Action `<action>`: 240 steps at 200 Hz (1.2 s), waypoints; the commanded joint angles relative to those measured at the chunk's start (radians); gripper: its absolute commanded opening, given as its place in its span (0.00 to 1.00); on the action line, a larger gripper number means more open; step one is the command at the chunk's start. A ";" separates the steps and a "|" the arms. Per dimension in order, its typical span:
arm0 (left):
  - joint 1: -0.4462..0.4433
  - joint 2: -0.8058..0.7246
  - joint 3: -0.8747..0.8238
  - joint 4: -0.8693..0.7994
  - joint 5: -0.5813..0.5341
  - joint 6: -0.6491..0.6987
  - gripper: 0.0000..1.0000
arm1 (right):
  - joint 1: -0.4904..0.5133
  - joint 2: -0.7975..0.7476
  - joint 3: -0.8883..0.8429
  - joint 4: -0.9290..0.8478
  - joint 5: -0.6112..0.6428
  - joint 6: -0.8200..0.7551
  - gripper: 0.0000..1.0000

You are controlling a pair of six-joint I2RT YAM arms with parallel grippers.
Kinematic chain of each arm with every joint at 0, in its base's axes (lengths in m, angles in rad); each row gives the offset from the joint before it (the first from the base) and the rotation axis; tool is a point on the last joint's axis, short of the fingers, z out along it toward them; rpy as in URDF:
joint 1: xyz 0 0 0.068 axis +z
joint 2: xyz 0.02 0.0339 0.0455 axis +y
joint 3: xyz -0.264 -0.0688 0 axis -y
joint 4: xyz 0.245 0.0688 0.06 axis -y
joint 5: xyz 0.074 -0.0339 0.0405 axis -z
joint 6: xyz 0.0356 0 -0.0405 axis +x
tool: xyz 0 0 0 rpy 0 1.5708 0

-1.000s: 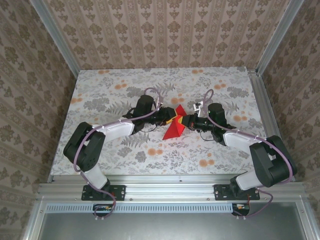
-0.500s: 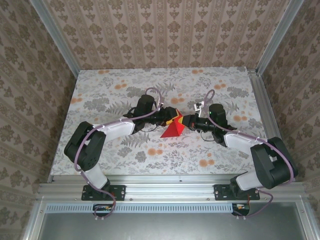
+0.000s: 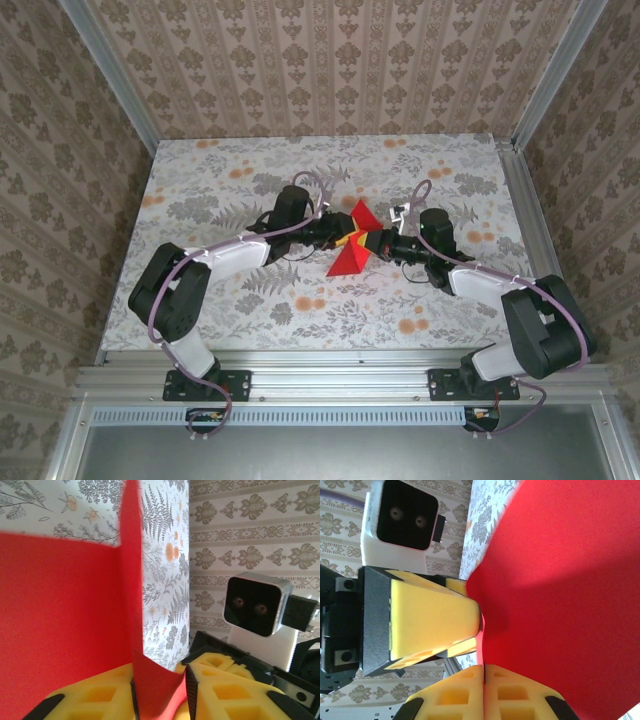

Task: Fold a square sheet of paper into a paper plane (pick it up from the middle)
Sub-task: Turn over the paper at the center of the table.

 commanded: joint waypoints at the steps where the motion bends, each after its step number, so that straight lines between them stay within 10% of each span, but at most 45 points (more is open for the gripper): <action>1: -0.003 -0.001 0.029 -0.008 0.033 0.024 0.29 | -0.007 -0.014 -0.015 0.031 -0.022 0.012 0.01; 240: 0.002 0.018 0.072 -0.124 0.052 0.107 0.14 | -0.039 -0.017 -0.035 0.007 0.000 0.013 0.07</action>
